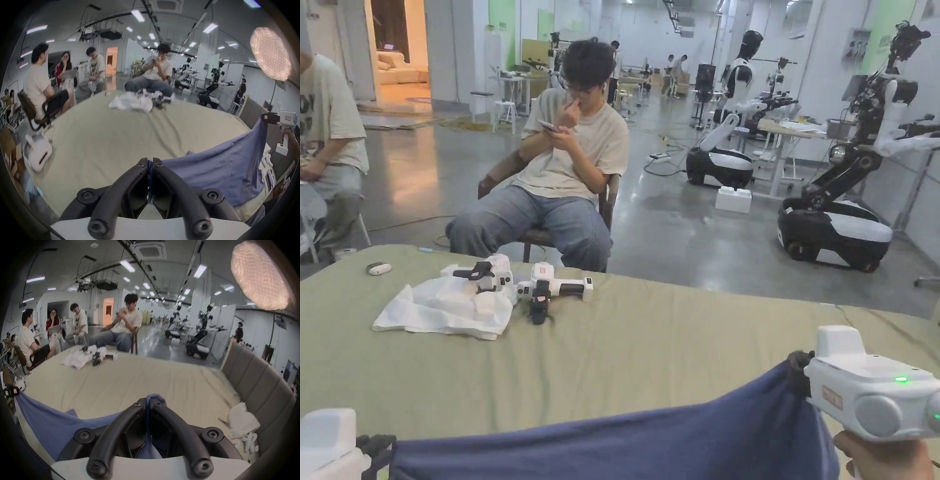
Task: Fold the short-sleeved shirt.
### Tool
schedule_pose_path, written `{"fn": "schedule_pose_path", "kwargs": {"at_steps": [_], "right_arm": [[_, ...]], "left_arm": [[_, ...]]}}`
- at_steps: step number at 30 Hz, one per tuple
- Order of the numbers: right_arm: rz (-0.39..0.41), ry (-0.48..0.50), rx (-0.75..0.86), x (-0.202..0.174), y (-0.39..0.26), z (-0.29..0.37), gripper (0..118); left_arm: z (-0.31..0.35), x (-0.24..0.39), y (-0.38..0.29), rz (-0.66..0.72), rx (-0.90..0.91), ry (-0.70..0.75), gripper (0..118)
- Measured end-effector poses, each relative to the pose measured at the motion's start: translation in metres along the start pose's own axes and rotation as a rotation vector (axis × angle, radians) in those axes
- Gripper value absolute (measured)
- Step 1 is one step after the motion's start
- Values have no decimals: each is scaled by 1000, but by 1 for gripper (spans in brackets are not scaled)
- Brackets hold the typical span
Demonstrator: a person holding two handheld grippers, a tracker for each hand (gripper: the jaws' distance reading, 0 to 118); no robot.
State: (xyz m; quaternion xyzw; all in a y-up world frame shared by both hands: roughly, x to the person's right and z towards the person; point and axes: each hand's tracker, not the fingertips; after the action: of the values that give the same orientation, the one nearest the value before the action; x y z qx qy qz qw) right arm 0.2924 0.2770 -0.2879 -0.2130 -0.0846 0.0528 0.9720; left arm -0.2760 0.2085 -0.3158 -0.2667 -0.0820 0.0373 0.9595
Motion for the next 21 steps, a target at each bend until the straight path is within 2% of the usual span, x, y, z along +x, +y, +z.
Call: {"fn": "schedule_pose_path", "kwargs": {"at_steps": [4, 9, 14, 21], "right_arm": [[-42, -72, 109, 32, 43, 45, 2], [-57, -144, 199, 63, 89, 81, 2], [-57, -199, 244, 74, 127, 96, 2], [-69, -220, 272, 84, 179, 87, 2]], "left_arm": [[-2, 25, 71, -27, 85, -50, 0], [-1, 63, 160, -91, 187, -79, 0], [-2, 90, 233, -116, 244, -95, 0], [-16, 101, 301, -163, 271, -73, 0]]}}
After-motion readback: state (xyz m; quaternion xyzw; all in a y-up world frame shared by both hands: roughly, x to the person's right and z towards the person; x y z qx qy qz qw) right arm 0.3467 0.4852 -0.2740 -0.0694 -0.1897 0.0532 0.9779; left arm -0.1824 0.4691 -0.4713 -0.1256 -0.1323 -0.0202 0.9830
